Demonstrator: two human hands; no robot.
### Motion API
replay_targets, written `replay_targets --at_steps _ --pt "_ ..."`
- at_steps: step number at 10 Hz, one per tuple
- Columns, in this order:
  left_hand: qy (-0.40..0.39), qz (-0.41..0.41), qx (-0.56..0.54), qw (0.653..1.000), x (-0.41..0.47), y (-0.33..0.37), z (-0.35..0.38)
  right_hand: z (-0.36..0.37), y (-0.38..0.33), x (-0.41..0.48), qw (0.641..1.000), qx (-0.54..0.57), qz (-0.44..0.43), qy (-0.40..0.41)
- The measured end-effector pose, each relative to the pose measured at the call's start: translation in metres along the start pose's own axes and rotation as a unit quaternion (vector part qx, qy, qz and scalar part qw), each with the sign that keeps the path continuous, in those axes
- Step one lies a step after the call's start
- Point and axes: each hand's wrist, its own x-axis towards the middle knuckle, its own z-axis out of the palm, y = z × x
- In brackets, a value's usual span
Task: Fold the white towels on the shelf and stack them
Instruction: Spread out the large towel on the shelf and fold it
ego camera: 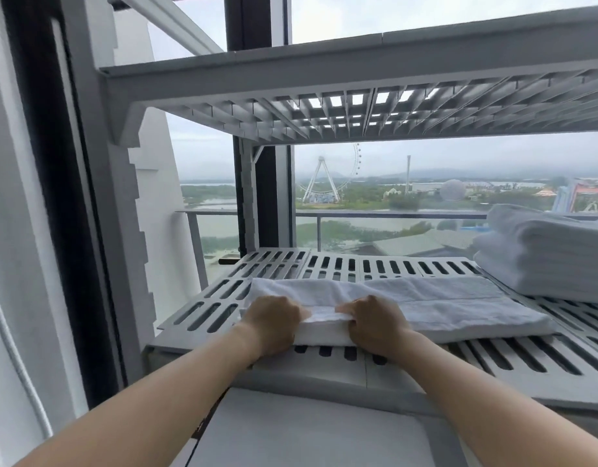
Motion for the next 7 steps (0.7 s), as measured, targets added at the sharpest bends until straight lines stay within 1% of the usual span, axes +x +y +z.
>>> replay_targets --at_steps 1,2,3,4,5,6,7 --pt "-0.043 -0.021 -0.069 0.996 -0.003 0.0 -0.005 -0.003 -0.002 -0.002 0.995 0.091 -0.018 -0.032" --pt "-0.102 -0.055 -0.167 0.979 0.002 0.001 -0.011 -0.004 -0.006 -0.003 0.985 0.156 -0.002 -0.077" --pt "-0.151 -0.11 -0.26 0.947 0.007 -0.002 -0.014 -0.005 -0.013 0.001 0.984 0.148 0.001 -0.099" --pt "-0.174 -0.136 -0.31 0.925 0.019 -0.015 -0.019 -0.005 -0.026 0.008 0.985 0.133 -0.014 -0.105" --pt "-0.179 -0.121 -0.31 0.926 0.03 -0.027 -0.023 -0.002 -0.037 0.013 0.985 0.117 -0.007 -0.128" --pt "-0.204 -0.065 -0.22 0.952 0.03 -0.036 -0.009 0.005 -0.042 0.014 0.981 0.114 -0.019 -0.154" --pt "-0.243 -0.074 -0.129 0.959 0.019 -0.041 0.017 -0.001 -0.032 0.014 0.971 0.185 0.002 -0.151"
